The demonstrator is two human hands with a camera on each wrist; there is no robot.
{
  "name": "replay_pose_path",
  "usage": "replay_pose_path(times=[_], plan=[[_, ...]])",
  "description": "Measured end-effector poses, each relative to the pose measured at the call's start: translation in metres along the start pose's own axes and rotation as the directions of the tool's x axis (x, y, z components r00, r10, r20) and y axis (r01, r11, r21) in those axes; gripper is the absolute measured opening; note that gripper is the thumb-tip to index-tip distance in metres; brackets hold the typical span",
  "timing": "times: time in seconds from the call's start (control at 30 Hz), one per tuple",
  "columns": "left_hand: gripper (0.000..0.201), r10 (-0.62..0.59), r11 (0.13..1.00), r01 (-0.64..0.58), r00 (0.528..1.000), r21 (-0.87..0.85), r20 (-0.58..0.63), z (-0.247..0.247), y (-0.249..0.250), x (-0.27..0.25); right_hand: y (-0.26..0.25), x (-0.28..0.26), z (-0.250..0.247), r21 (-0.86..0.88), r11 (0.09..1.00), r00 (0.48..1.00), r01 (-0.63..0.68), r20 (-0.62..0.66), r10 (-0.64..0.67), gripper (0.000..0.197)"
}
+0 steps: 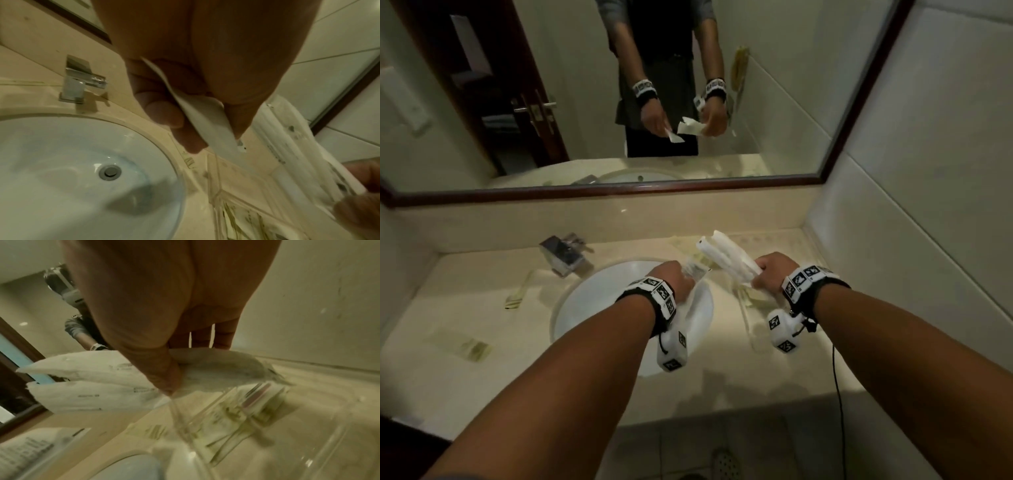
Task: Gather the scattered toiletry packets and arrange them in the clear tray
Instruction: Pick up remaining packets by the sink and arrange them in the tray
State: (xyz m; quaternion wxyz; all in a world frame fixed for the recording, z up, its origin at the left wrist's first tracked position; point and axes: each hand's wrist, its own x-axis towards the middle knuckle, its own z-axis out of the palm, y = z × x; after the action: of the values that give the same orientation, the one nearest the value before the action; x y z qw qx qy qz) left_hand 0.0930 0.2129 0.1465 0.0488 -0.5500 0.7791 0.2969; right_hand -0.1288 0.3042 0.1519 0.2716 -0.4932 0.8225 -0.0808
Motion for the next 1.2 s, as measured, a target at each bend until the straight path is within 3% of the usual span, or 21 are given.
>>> replay_pose_path(times=[0.2,0.3,0.37,0.5,0.67,0.93,1.07,1.2], plan=[[0.032,0.017,0.999,-0.019,0.998,0.03,0.061,0.027,0.05,0.025,0.068,0.02,-0.028,-0.313,0.95,0.995,-0.02,0.084,0.049,0.017],[0.038,-0.009,0.998,0.002,0.994,0.064,0.11,0.043,0.066,0.038,0.093,0.031,-0.025,-0.385,0.923,0.992,0.007,0.12,0.043,0.022],[0.041,-0.006,0.993,-0.011,0.989,0.116,0.147,0.051,0.075,0.044,0.105,0.036,-0.019,-0.433,0.9,0.988,0.052,0.152,0.016,0.015],[0.03,-0.019,0.986,-0.003,0.992,0.168,0.128,0.064,0.083,0.061,0.13,0.048,0.0,-0.498,0.86,0.98,0.109,0.198,-0.01,0.02],[0.026,-0.017,0.99,-0.004,0.99,0.144,0.142,0.078,0.092,0.077,0.147,0.061,0.017,-0.494,0.854,0.953,0.16,0.302,-0.004,0.045],[0.031,0.079,0.997,-0.077,0.98,-0.019,0.18,0.096,0.103,0.094,0.152,0.074,0.034,-0.508,0.845,0.947,0.165,0.32,0.007,0.042],[0.018,0.105,0.99,-0.122,0.969,0.065,0.224,0.099,0.106,0.105,0.164,0.083,0.041,-0.482,0.856,0.944,0.185,0.33,-0.018,0.047],[0.03,0.103,0.982,-0.138,0.964,0.127,0.246,0.102,0.108,0.115,0.161,0.077,0.037,-0.458,0.874,0.927,0.16,0.374,0.027,0.045]])
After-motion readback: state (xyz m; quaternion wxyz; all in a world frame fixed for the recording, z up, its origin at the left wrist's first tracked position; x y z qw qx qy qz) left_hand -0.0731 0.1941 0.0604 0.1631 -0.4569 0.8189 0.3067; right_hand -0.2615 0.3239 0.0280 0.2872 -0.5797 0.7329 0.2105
